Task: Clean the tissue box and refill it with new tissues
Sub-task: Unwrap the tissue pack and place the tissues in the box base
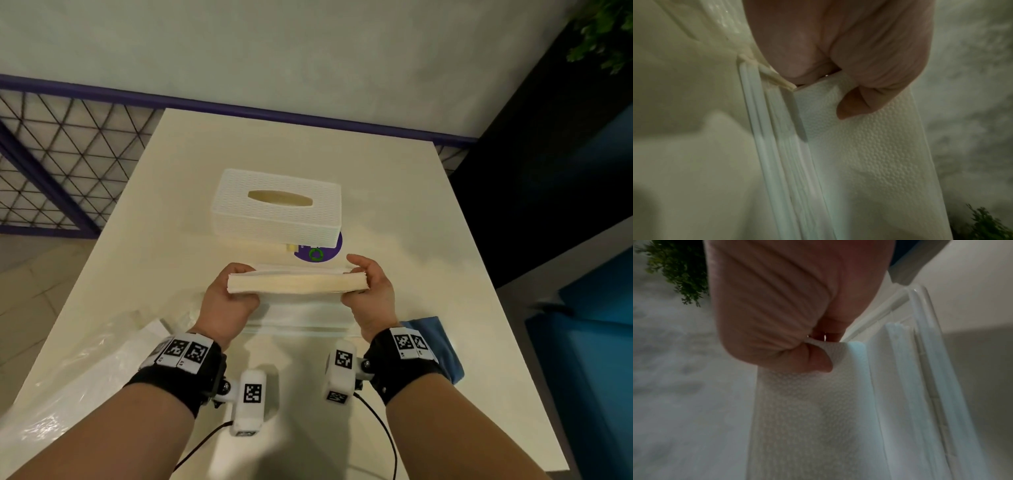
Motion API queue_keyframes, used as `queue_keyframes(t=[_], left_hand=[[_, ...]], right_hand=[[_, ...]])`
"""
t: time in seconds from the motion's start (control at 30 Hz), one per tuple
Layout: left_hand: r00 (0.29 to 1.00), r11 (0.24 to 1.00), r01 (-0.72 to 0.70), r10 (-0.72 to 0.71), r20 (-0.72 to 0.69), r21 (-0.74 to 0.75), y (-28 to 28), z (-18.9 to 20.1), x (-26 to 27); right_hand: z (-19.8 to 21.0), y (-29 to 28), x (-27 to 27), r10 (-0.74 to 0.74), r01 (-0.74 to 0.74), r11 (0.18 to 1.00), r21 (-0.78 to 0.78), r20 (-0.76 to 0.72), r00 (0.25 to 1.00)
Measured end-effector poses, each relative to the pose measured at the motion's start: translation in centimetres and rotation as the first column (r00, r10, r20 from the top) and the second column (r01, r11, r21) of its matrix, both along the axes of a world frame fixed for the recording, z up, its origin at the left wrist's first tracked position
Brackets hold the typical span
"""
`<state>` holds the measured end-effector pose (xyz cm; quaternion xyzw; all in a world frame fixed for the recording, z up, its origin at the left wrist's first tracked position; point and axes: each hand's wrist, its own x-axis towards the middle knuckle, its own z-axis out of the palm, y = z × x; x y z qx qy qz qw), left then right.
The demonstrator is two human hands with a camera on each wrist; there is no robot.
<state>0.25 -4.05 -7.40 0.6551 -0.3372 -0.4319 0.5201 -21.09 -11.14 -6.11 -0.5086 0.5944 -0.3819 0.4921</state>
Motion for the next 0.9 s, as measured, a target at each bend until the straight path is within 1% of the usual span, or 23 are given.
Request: queue_keyframes(t=[0.1,0.17,0.23,0.3,0.37,0.47,0.53,0.67,0.73,0.8,0.83,0.9], left_hand=[[0.996,0.999,0.016,-0.019,0.083,0.036,0.1,0.2,0.3],[0.986,0.999,0.03,-0.033,0.161,0.021,-0.1,0.9,0.5],[0.971,0.999,0.032,-0.03,0.238,-0.003,-0.6,1.8,1.1],[0.968,1.0,0.015,-0.02,0.249,0.021,-1.2,2.6,1.9],[0.967,0.996,0.009,-0.031,0.252,0.087,-1.5,2.7,2.5],[0.954,0.971,0.051,-0.116,0.277,0.232,-1.3,2.3,2.8],[0.942,0.957,0.071,-0.156,0.296,0.28,-1.1,2.1,2.6],[0.912,0.934,0.055,-0.192,0.363,0.354,-0.9,2.0,2.3],[0.883,0.918,0.074,-0.242,0.402,0.391,-0.8,1.8,2.3],[0.827,0.898,0.095,-0.312,0.468,0.43,-0.7,2.0,2.2],[0.804,0.9,0.089,-0.318,0.502,0.427,-0.6,2.3,2.3],[0.78,0.928,0.048,-0.266,0.566,0.37,-0.4,3.3,2.7]], right_hand=[[-0.4,-0.2,-0.2,0.015,-0.015,1.0,0.008,-0.033,0.999],[0.3,-0.6,-0.4,0.029,-0.029,1.0,-0.005,-0.032,0.999],[1.4,-1.3,-0.7,0.038,-0.038,0.999,-0.001,-0.001,0.999],[2.1,-2.2,-1.1,0.038,-0.04,0.998,0.055,0.04,0.998],[2.4,-2.5,-1.4,0.044,-0.053,0.988,0.143,0.062,0.997],[1.9,-2.1,-1.7,0.061,-0.069,0.964,0.258,0.041,0.997],[1.6,-1.6,-1.7,0.063,-0.068,0.955,0.289,0.026,0.998],[0.9,-1.4,-1.3,0.054,-0.044,0.945,0.323,-0.023,0.998],[0.6,-1.4,-1.0,0.072,-0.042,0.944,0.326,-0.08,0.994],[0.7,-1.4,-0.9,0.131,-0.063,0.946,0.319,-0.196,0.972],[0.9,-1.5,-0.9,0.171,-0.078,0.948,0.31,-0.287,0.943],[1.7,-1.6,-0.6,0.203,-0.093,0.961,0.259,-0.442,0.874]])
